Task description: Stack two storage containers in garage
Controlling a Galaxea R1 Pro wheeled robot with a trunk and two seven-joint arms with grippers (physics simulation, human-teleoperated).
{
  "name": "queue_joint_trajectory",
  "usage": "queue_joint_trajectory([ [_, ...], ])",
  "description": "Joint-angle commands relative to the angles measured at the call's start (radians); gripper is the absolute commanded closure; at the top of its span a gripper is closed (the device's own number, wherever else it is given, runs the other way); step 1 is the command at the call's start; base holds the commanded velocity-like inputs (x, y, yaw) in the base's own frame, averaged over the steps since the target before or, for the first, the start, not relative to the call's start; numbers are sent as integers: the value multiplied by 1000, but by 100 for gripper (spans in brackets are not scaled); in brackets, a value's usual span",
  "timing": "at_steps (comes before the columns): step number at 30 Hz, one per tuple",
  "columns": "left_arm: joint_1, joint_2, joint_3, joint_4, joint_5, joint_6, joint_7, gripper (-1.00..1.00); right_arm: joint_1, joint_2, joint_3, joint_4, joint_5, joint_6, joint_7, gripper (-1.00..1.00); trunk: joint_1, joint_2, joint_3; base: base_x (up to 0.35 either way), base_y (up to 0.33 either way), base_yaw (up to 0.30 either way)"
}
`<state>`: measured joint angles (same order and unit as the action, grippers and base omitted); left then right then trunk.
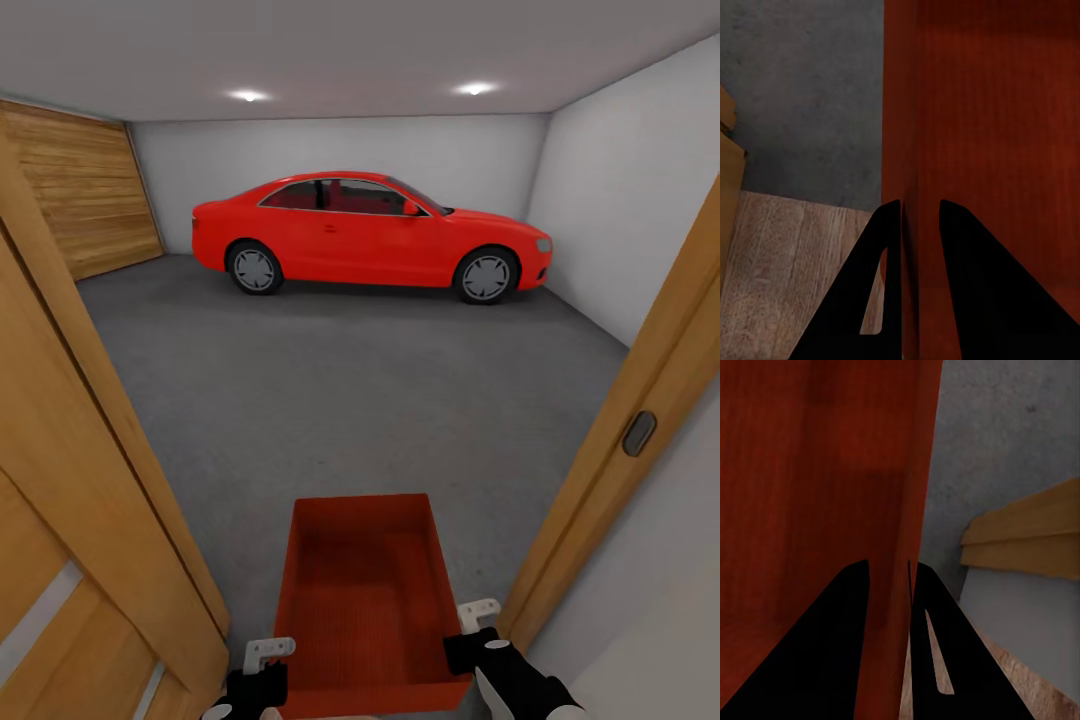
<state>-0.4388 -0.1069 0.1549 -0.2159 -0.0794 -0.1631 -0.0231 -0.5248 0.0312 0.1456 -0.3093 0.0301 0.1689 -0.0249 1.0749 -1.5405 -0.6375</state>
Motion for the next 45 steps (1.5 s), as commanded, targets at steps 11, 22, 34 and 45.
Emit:
queue_joint_trajectory([
  [11, -1, 12, 2, 5, -13, -4, 3, 100, 0, -17, 41, -4, 20, -51, 54, 100, 0, 0, -1, 63, 0, -1],
  [22, -1, 12, 2, 5, -13, -4, 3, 100, 0, -17, 42, -4, 20, -51, 54, 100, 0, 0, -1, 47, 0, 0],
  [34, -1, 12, 3, 6, -13, -4, 3, 100, 0, -17, 41, -4, 19, -51, 54, 100, 0, 0, -1, 46, 0, 0],
  [45, -1, 12, 2, 5, -13, -9, 3, 100, 0, -18, 40, -4, 19, -51, 55, 100, 0, 0, -1, 58, 51, -15],
])
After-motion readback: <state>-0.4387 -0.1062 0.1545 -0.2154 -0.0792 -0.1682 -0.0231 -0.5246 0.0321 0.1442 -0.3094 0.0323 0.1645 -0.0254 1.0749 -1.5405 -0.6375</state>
